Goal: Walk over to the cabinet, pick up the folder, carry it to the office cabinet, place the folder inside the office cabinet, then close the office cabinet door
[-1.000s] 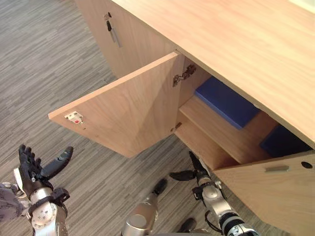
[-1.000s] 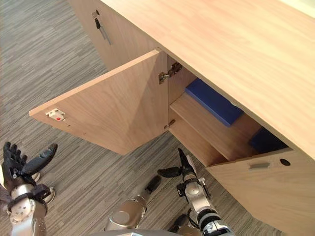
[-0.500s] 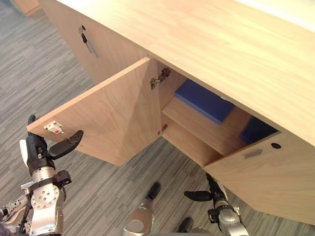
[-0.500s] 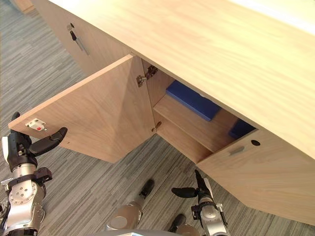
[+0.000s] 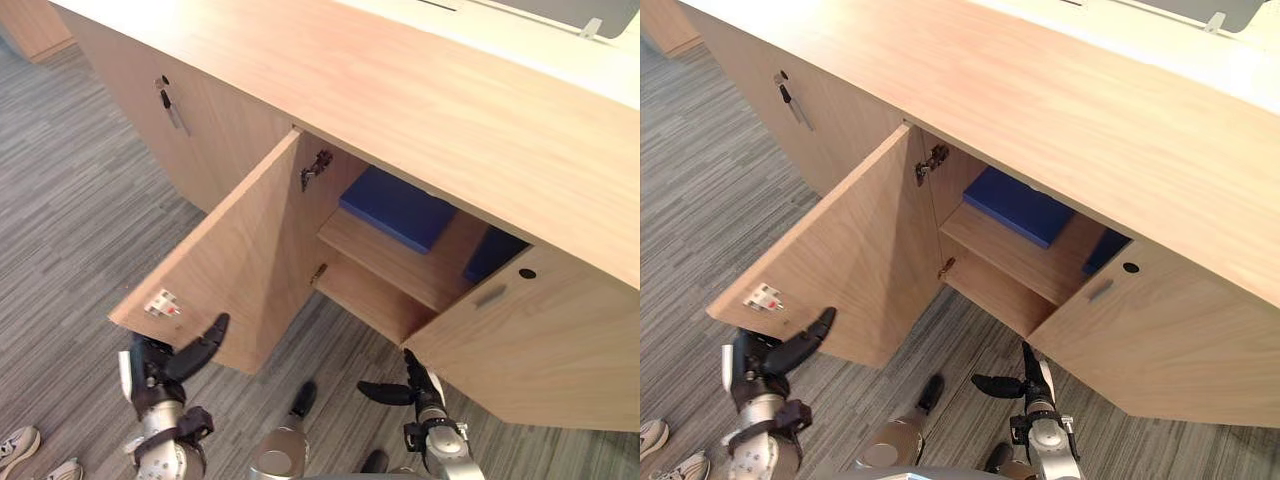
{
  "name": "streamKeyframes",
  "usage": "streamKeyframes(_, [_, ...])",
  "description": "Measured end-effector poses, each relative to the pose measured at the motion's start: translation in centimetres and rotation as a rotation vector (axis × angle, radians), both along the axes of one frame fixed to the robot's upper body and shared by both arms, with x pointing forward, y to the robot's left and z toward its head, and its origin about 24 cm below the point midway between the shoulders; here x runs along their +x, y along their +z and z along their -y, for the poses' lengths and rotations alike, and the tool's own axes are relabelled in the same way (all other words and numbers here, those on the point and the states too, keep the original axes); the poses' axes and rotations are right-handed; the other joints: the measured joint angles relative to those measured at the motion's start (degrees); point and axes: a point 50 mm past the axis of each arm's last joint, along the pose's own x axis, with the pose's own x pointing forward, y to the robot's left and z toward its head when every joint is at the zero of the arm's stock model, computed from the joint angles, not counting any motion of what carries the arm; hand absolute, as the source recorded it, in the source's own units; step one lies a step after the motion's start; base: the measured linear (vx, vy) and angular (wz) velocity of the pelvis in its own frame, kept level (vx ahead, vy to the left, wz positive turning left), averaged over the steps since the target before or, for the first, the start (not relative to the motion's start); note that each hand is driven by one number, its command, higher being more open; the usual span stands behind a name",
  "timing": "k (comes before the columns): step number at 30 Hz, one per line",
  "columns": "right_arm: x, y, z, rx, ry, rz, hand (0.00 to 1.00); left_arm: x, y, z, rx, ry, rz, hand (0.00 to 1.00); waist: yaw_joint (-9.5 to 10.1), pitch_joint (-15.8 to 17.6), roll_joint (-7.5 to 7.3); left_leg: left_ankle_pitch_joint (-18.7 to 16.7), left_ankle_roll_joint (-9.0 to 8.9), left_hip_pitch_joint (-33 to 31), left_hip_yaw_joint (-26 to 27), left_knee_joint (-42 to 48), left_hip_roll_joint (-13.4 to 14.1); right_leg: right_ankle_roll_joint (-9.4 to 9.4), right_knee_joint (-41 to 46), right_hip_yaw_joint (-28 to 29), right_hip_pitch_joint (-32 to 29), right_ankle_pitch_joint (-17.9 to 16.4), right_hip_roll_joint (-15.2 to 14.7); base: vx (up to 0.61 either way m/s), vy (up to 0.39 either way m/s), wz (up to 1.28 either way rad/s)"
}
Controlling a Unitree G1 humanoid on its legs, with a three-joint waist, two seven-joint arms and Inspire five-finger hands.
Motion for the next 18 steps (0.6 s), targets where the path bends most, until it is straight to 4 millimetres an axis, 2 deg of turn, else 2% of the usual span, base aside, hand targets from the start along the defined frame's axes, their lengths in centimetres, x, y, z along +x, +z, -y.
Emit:
streamKeyframes(2, [0.0,0.0,-0.2,0.004,-0.005,0.001,1.0,-0.6,-1.0,0.8,-0.012,-0.049,-0.058,1.0,-1.12,0.03,0.0,-0.12,0.22,-0.49,2.6,0.0,0.49,0.12,0.01,2.5,-1.48,0.4,0.21,-0.1,0.064,-0.62])
streamKeyframes(5, [0.2,0.1,-0.2,-0.008,-0.019,0.006,1.0,-0.8,-2.3,3.0,-0.052,-0.156,-0.125,1.0,-3.16,0.23,-0.11,-0.25,0.39,-1.7,8.54,0.25,1.76,0.58,0.37,9.01,-5.48,0.78,1.01,-0.1,0.053,-0.84])
streamKeyframes(7, [0.6,0.3,-0.2,-0.014,-0.037,0.019,1.0,-1.1,-2.6,5.5,-0.054,-0.263,-0.15,1.0,-3.86,0.59,-0.71,-0.78,0.4,-2.5,14.69,0.54,1.9,-0.09,-0.03,15.0,-9.36,2.4,0.97,-0.09,0.069,-1.34])
streamKeyframes(8, [0.8,0.4,-0.1,-0.016,-0.039,0.025,1.0,-0.8,-2.6,6.2,-0.064,-0.292,-0.149,1.0,-4.64,0.82,-1.07,-1.08,0.75,-3.15,16.01,1.95,1.86,-0.44,-0.26,16.12,-10.15,2.69,0.71,-0.03,0.086,-1.28])
streamKeyframes(9, [1.2,0.6,-0.2,-0.013,-0.04,0.04,1.0,0.0,-2.7,7.5,-0.074,-0.32,-0.148,1.0,-6.69,1.01,-0.88,-3.73,2.25,-4.1,18.84,5.45,2.34,-0.63,-1.18,18.77,-11.13,3.5,1.03,0.0,0.05,-1.2])
streamKeyframes(11, [1.7,0.9,-0.2,-0.006,-0.052,0.06,1.0,2.3,-2.5,8.4,-0.08,-0.333,-0.115,1.0,-8.96,1.12,-0.29,-4.16,2.13,-2.1,23.31,1.58,3.1,-1.2,-2.13,22.42,-11.8,4.61,2.06,-0.06,0.031,-1.22])
streamKeyframes(12, [1.9,1.0,-0.4,0.0,-0.056,0.067,1.0,4.9,-1.8,8.8,-0.058,-0.364,-0.064,1.0,-10.74,1.75,-1.3,-4.3,1.14,-1.72,25.13,-0.07,2.46,-1.99,-0.88,23.9,-14.11,4.18,1.9,-0.11,0.041,-0.66])
streamKeyframes(13, [1.7,0.9,-0.8,0.011,-0.058,0.06,1.0,6.5,-1.2,9.0,-0.041,-0.382,-0.033,1.0,-11.84,2.28,-2.69,-4.2,1.53,-2.34,26.07,1.71,1.16,-1.75,-0.89,24.87,-14.79,4.45,0.34,-0.08,0.086,-0.53])
streamKeyframes(14, [2.0,1.0,-0.8,0.006,-0.052,0.063,1.0,9.3,0.4,9.6,-0.016,-0.407,0.032,1.0,-13.13,3.24,-3.74,-8.65,5.42,-6.21,26.86,15.52,1.26,-2.06,-0.26,25.67,-16.73,5.68,-0.81,-0.02,0.073,-1.0])
streamKeyframes(15, [2.5,1.3,-0.4,-0.011,-0.037,0.073,1.0,11.1,1.8,9.9,0.007,-0.418,0.089,1.0,-13.41,3.9,-2.6,-14.02,4.25,-4.93,28.95,16.3,2.71,-2.01,-1.98,28.23,-16.26,7.12,1.23,0.02,0.074,-1.29])
streamKeyframes(16, [2.6,1.3,-0.3,-0.015,-0.037,0.074,1.0,12.0,2.6,9.9,0.032,-0.432,0.121,1.0,-13.93,4.22,-2.43,-14.15,3.94,-4.33,30.38,15.2,2.97,-2.19,-1.92,29.01,-16.81,7.6,1.39,0.03,0.055,-1.44])
streamKeyframes(17, [2.3,1.2,-0.2,-0.018,-0.04,0.064,1.0,13.5,4.2,9.9,0.082,-0.448,0.179,1.0,-15.35,4.18,-2.5,-13.78,3.41,-3.03,32.77,13.14,2.71,-2.31,-1.84,29.21,-16.78,8.56,1.65,0.08,0.066,-1.0])
streamKeyframes(18, [1.9,0.9,0.0,-0.019,-0.045,0.049,1.0,14.9,5.0,8.5,0.091,-0.371,0.198,1.0,-16.22,4.17,-2.47,-13.77,3.39,-2.5,34.41,12.83,2.46,-2.84,-2.69,29.69,-15.31,9.09,1.82,0.08,0.044,-0.85])
